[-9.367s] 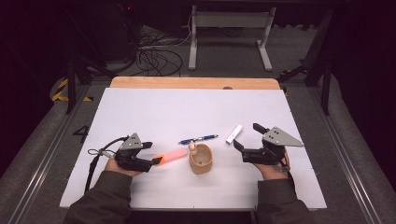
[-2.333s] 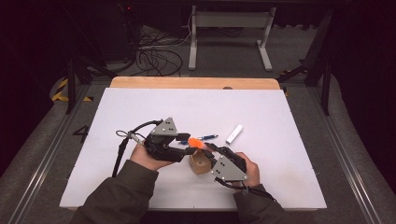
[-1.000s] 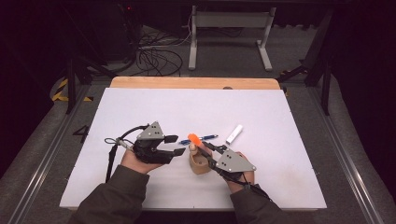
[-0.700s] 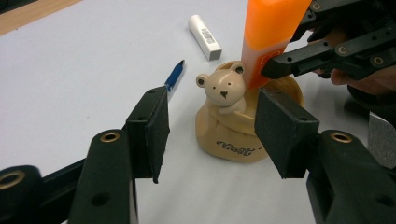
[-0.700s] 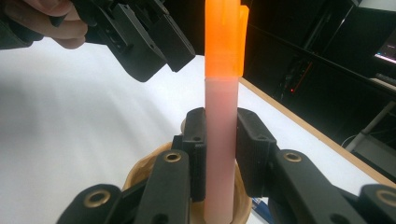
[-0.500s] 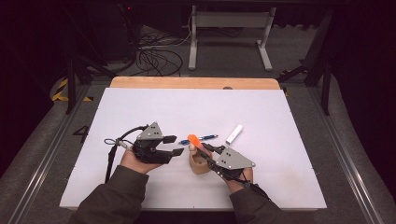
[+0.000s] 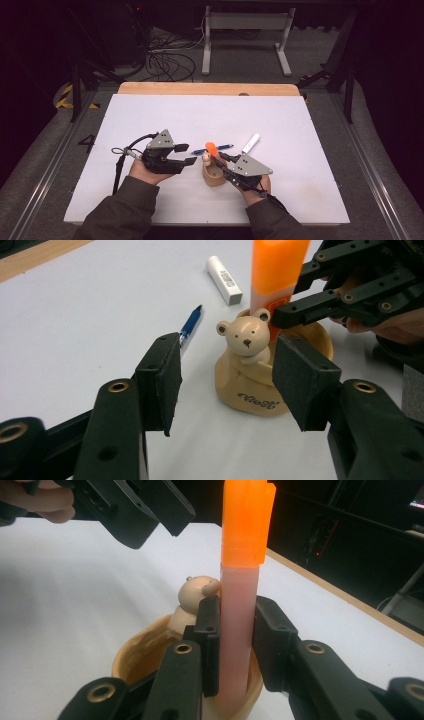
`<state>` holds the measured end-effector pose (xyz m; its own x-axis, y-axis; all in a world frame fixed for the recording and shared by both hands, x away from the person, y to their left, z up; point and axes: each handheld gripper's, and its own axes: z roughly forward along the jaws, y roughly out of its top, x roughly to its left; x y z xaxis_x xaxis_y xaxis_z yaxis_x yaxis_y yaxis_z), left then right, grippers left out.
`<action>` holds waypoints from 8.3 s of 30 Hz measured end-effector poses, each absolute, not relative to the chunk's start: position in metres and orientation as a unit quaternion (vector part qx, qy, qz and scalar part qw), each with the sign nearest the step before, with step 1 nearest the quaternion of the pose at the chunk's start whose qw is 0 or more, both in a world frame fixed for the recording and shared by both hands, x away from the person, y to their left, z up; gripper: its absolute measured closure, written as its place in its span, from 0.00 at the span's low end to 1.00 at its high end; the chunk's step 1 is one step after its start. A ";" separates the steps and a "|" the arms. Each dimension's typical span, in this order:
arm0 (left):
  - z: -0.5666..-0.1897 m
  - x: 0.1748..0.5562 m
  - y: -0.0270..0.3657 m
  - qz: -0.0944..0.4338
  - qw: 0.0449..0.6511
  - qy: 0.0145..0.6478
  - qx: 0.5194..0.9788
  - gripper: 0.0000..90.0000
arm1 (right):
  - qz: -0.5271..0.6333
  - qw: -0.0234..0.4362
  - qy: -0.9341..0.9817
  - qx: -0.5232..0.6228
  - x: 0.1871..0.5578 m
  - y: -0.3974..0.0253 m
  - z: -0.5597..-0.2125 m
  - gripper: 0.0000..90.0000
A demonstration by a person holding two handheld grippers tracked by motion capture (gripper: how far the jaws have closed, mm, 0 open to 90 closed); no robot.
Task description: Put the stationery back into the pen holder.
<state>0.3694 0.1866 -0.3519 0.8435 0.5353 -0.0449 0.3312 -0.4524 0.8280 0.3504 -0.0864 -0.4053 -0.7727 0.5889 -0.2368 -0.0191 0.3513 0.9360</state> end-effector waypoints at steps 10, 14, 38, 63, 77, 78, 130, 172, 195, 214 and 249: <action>-0.351 0.370 0.185 0.111 0.455 0.255 0.846 0.51 | 0.527 0.285 0.778 0.191 0.352 -0.085 -0.408 0.78; -0.351 0.370 0.186 0.112 0.455 0.255 0.846 0.51 | 0.524 0.282 0.781 0.189 0.352 -0.085 -0.408 0.78; -0.358 0.388 0.182 0.120 0.446 0.254 0.850 0.51 | 0.564 0.271 0.752 0.207 0.352 -0.101 -0.395 0.50; -0.364 0.427 0.166 0.134 0.436 0.238 0.858 0.44 | 0.581 0.255 0.733 0.246 0.360 -0.148 -0.374 0.23; -0.361 0.448 0.150 0.134 0.428 0.213 0.868 0.44 | 0.575 0.246 0.734 0.266 0.363 -0.167 -0.370 0.15; -0.361 0.450 0.148 0.134 0.431 0.211 0.867 0.44 | 0.575 0.244 0.734 0.266 0.364 -0.168 -0.369 0.14; -0.415 0.490 0.105 0.083 0.386 0.164 0.904 0.62 | 0.563 0.224 0.745 0.277 0.369 -0.175 -0.373 0.12; -0.428 0.494 0.092 0.062 0.358 0.149 0.920 0.87 | 0.561 0.216 0.749 0.278 0.369 -0.173 -0.374 0.13; -0.413 0.492 0.110 0.079 0.371 0.178 0.908 0.88 | 0.558 0.213 0.753 0.275 0.369 -0.167 -0.376 0.15; -0.391 0.470 0.149 0.101 0.406 0.211 0.884 0.88 | 0.559 0.205 0.760 0.258 0.366 -0.148 -0.377 0.18; -0.360 0.409 0.188 0.124 0.468 0.237 0.842 0.88 | 0.573 0.187 0.772 0.203 0.348 -0.108 -0.367 0.25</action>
